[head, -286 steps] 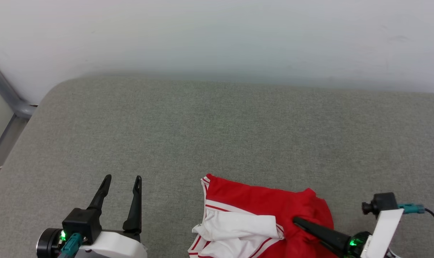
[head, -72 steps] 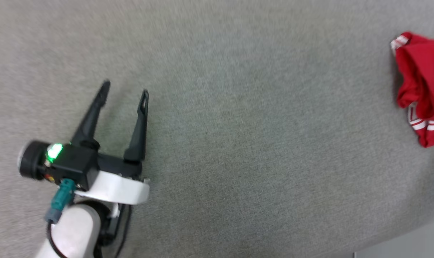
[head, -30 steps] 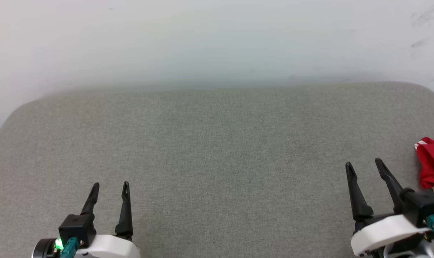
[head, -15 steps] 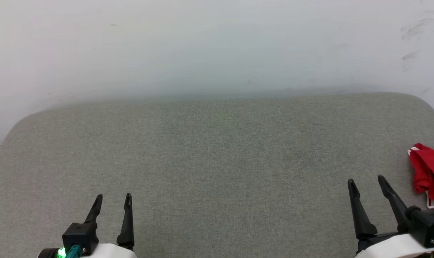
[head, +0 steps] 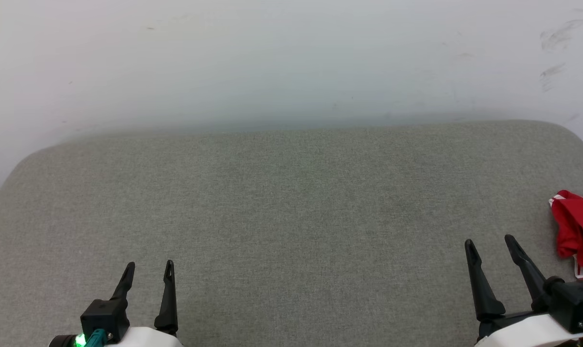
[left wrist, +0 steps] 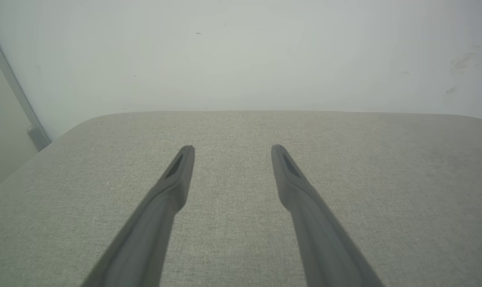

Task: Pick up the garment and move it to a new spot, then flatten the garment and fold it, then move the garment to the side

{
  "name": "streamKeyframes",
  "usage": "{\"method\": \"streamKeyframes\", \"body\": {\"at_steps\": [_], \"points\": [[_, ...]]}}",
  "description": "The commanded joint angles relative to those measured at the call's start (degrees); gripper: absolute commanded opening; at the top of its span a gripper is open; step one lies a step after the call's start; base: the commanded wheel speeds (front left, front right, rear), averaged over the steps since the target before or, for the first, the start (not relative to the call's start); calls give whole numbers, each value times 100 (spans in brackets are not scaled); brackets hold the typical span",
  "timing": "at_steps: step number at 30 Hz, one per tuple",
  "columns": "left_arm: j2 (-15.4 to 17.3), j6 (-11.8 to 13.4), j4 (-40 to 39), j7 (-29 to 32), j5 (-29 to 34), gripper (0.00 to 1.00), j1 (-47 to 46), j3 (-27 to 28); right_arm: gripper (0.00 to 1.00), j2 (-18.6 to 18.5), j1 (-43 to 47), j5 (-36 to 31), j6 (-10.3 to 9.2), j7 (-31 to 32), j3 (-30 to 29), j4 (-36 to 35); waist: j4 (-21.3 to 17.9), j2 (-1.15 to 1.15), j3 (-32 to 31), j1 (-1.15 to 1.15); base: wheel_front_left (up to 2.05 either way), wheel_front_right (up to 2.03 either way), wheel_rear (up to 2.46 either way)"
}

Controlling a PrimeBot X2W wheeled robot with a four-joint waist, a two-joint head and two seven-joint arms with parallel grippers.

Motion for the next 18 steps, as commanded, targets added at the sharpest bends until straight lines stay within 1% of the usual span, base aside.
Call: {"method": "streamKeyframes", "body": {"at_steps": [1,2,6,16,18], "points": [[30,10,3,-31,-9,100,-20,15,100,24,17,37,-7,-31,1,4,1,0,4,0,0,0,0],[1,0,-1,0,-8,0,0,-1,0,0,0,5,0,-8,1,4,0,0,4,0,0,0,0],[-94,-14,151,23,-76,0,59,-37,0,0,31,61,0,-11,26,181,1,0,7,0,0,0,0],[-262,-273,231,280,-1055,0,-80,223,0,-78,-173,1314,0,8,55,478,21,0,26,0,0,0,0],[-278,-298,243,305,-1146,0,-96,248,0,-85,-195,1429,-1,10,57,510,22,0,27,0,0,0,0]]}}
